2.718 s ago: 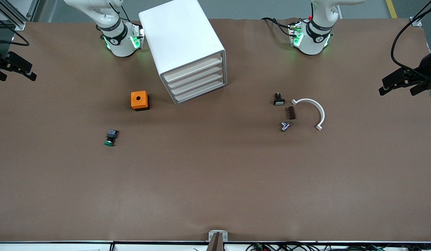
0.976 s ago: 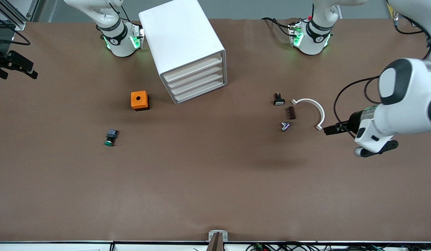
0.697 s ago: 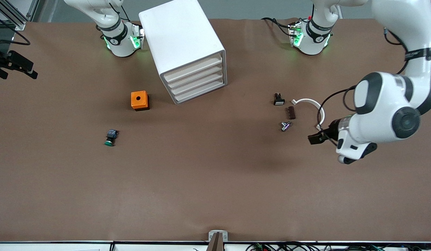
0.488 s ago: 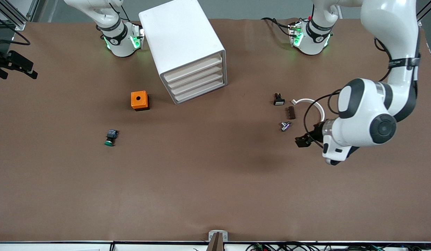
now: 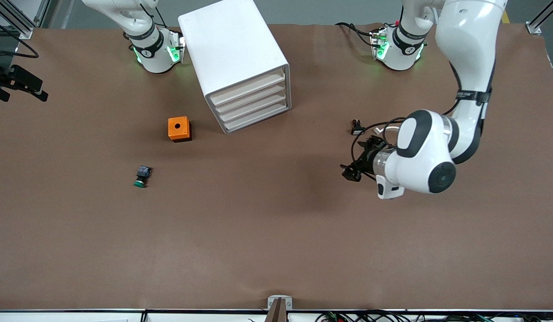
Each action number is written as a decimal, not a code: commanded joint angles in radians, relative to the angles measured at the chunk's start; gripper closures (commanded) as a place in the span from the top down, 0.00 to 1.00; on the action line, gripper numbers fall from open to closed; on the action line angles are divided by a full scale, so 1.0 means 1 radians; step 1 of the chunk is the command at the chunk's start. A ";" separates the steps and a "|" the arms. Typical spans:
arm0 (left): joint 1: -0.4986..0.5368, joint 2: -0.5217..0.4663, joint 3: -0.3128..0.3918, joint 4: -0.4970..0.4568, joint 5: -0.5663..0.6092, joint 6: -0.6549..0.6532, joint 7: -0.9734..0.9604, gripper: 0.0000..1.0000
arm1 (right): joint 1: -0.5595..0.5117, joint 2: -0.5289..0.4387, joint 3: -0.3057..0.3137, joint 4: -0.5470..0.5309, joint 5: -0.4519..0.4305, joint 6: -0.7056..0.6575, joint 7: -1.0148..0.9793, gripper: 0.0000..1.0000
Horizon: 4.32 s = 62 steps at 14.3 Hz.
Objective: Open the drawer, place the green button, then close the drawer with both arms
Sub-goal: 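Move the left gripper toward the white drawer cabinet's drawer front, then pull the drawer open with the left gripper while the right gripper reaches the button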
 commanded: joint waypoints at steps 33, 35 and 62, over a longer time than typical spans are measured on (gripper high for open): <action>-0.283 0.425 -0.085 0.127 -0.576 -0.150 -0.943 0.65 | 0.079 0.253 0.007 -0.119 -0.009 0.298 0.248 1.00; -0.298 0.425 -0.087 0.111 -0.574 -0.158 -0.948 0.65 | 0.091 0.256 0.007 -0.221 -0.007 0.448 0.253 1.00; -0.145 0.437 0.004 0.164 -0.652 -0.100 -0.936 0.12 | 0.160 0.551 0.003 -0.565 0.022 1.203 0.317 1.00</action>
